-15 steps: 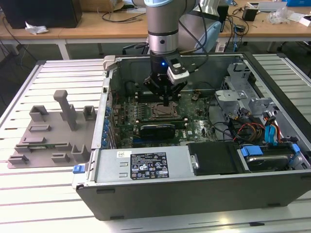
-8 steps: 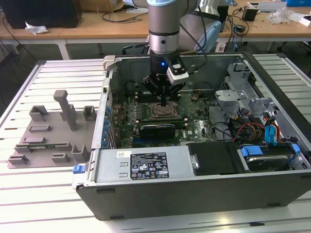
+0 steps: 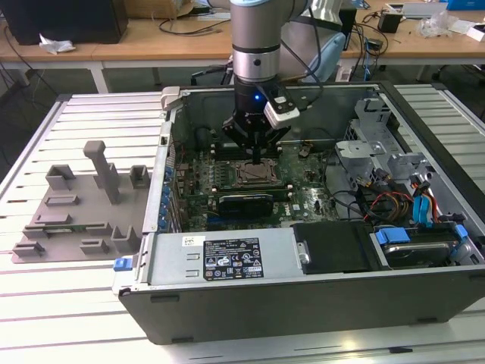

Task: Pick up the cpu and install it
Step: 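Install the first cpu locking lever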

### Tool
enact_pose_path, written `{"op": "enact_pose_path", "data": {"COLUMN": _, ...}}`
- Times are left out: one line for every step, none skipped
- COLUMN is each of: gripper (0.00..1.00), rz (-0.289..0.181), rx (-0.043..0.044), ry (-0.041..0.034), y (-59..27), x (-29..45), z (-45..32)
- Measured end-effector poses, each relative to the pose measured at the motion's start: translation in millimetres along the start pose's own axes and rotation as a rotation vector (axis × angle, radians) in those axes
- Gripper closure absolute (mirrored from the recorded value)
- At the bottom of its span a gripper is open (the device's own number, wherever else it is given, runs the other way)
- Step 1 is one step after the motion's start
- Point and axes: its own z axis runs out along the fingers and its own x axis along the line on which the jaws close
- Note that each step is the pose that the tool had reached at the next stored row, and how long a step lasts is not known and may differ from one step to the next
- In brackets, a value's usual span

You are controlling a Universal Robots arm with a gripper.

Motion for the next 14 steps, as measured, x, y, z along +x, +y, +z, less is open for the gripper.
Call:
{"op": "enact_pose_path", "data": {"gripper": 0.89, "rz": 0.0, "rx": 0.0, "ry": 0.0, "y": -0.1, "x": -0.1, "z": -1.2}}
{"op": "enact_pose_path", "data": {"gripper": 0.89, "rz": 0.0, "rx": -0.0001, "ry": -0.0001, "y": -0.2, "x": -0.1, "z": -1.5}}
{"op": "enact_pose_path", "data": {"gripper": 0.89, "rz": 0.0, "rx": -0.0001, "ry": -0.0001, "y": -1.0, "x": -0.4, "z": -1.4}}
{"op": "enact_pose_path", "data": {"gripper": 0.89, "rz": 0.0, "rx": 0.0, "ry": 0.0, "y": -3.4, "x": -0.7, "z": -1.2}}
{"op": "enact_pose_path", "data": {"gripper": 0.89, "rz": 0.0, "rx": -0.0005, "ry": 0.0, "y": -5.4, "x": -0.9, "z": -1.0}}
{"op": "enact_pose_path", "data": {"gripper": 0.89, "rz": 0.0, "rx": -0.0019, "ry": 0.0001, "y": -7.4, "x": -1.0, "z": -0.7}}
{"op": "enact_pose_path", "data": {"gripper": 0.89, "rz": 0.0, "rx": -0.0043, "ry": 0.0003, "y": -9.8, "x": -1.2, "z": -0.5}}
{"op": "enact_pose_path", "data": {"gripper": 0.89, "rz": 0.0, "rx": -0.0087, "ry": 0.0006, "y": -11.1, "x": -1.3, "z": -0.3}}
{"op": "enact_pose_path", "data": {"gripper": 0.89, "rz": 0.0, "rx": -0.0204, "ry": 0.0014, "y": -12.6, "x": -1.4, "z": -0.1}}
{"op": "enact_pose_path", "data": {"gripper": 0.89, "rz": 0.001, "rx": -0.0272, "ry": 0.0018, "y": -13.1, "x": -1.4, "z": -0.1}}
{"op": "enact_pose_path", "data": {"gripper": 0.89, "rz": 0.001, "rx": -0.0311, "ry": 0.0021, "y": -13.4, "x": -1.4, "z": 0.0}}
{"op": "enact_pose_path", "data": {"gripper": 0.89, "rz": 0.001, "rx": -0.0346, "ry": 0.0024, "y": -13.6, "x": -1.4, "z": -0.1}}
{"op": "enact_pose_path", "data": {"gripper": 0.89, "rz": 0.001, "rx": -0.035, "ry": 0.0024, "y": -13.5, "x": -1.4, "z": 0.0}}
{"op": "enact_pose_path", "data": {"gripper": 0.89, "rz": 0.001, "rx": -0.035, "ry": 0.0024, "y": -13.5, "x": -1.4, "z": 0.0}}
